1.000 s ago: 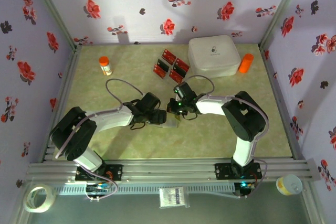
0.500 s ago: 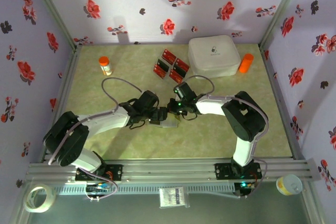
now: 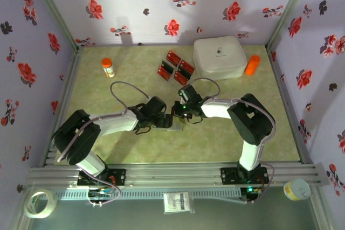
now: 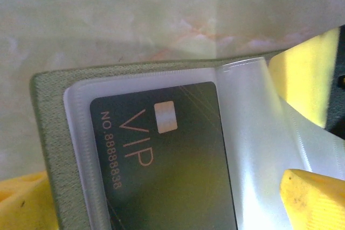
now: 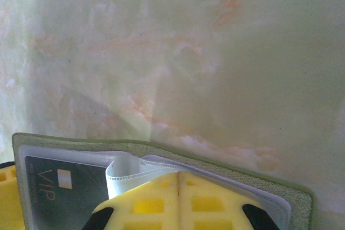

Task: Put the credit cards into the card holder

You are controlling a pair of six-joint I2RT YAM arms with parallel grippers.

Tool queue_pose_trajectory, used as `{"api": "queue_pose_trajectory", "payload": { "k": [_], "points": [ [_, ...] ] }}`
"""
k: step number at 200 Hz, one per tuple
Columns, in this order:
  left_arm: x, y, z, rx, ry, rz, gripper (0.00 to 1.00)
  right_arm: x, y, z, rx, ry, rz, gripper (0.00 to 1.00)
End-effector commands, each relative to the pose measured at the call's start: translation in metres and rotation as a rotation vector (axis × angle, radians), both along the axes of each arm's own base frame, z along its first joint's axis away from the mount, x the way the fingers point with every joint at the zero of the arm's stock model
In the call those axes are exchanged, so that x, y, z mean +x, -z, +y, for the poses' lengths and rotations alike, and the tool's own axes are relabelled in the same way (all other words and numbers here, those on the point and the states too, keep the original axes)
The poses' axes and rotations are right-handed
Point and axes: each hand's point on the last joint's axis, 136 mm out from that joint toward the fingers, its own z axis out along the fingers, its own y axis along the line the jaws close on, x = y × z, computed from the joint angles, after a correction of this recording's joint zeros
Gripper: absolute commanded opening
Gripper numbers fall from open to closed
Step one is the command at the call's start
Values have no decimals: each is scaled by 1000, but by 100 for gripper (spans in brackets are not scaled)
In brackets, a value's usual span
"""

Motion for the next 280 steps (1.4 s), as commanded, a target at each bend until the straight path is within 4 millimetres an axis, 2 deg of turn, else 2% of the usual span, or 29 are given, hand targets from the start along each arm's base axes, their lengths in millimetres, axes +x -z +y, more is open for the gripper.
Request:
{"api": "queue_pose_trajectory", "payload": {
  "k": [1, 50, 93, 124, 199, 245, 280],
  "points": [
    [-4, 10, 2, 39, 29, -3, 99, -12, 12, 0, -12, -11, 50, 0],
    [-9, 17, 8, 43, 24, 4, 84, -10, 2, 1, -3, -15, 37, 0],
    [-10, 16, 6, 19, 23, 1, 80, -5, -18, -9, -7, 17, -10, 26],
    [-10, 16, 6, 12, 23, -3, 80, -7, -16, -13, -1, 39, -5, 33],
    [-12, 14, 7, 0, 24, -12, 80, -11, 5, -5, 36, 42, 58, 36],
    [-11, 12, 7, -7, 26, -20, 80, -11, 0, 5, 94, 30, 71, 36],
    [-12, 13, 8, -9, 23, -17, 80, -9, -7, -3, 79, 48, 47, 39]
  ]
}}
